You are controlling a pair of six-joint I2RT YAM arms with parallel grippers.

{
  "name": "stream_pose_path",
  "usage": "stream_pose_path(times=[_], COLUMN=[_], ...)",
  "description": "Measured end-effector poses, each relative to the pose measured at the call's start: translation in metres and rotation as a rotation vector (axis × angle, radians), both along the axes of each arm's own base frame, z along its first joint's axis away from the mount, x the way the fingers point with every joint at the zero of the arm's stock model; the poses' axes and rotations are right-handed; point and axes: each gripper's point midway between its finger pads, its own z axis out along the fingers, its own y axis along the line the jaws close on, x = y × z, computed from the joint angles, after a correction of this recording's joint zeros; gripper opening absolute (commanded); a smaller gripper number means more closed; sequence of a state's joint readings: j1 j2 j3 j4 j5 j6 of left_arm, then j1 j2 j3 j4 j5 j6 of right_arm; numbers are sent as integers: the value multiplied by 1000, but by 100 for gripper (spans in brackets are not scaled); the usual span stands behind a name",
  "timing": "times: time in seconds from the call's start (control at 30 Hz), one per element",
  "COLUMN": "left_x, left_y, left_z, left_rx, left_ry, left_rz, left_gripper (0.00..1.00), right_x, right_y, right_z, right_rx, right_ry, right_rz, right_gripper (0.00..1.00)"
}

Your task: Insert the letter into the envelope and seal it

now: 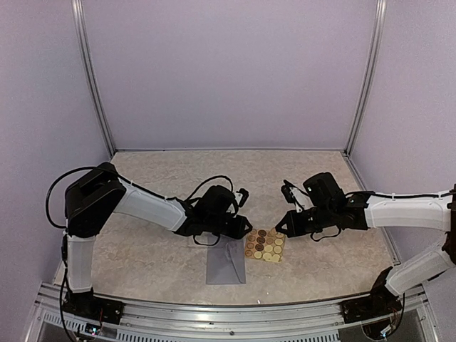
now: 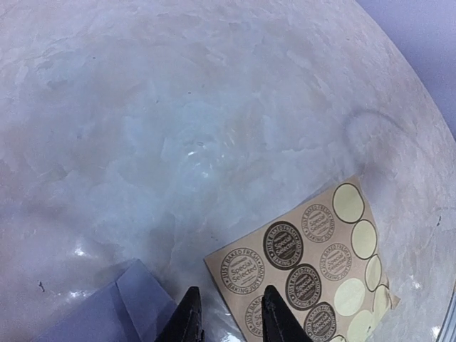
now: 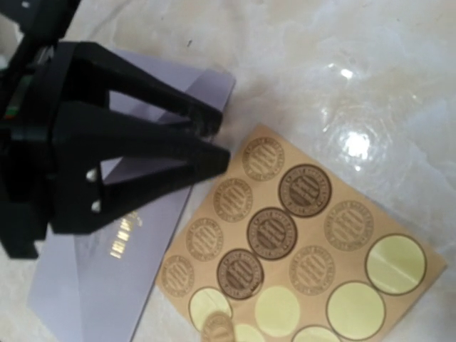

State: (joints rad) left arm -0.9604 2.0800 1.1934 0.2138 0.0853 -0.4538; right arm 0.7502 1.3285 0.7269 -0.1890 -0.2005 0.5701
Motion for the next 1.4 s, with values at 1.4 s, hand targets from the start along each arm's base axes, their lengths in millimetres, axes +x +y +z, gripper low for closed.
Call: stream_pose_path(times=[1.4], left_x=[-82], left_y=[115], left_z=[41], left_rx=[91], left_ry=[37], left_rz=[266], left_gripper=[19], right_x=[-6], right_y=[31], right_z=[5], right_rx=[76], right_ry=[32], right_rz=[88], right_gripper=[0])
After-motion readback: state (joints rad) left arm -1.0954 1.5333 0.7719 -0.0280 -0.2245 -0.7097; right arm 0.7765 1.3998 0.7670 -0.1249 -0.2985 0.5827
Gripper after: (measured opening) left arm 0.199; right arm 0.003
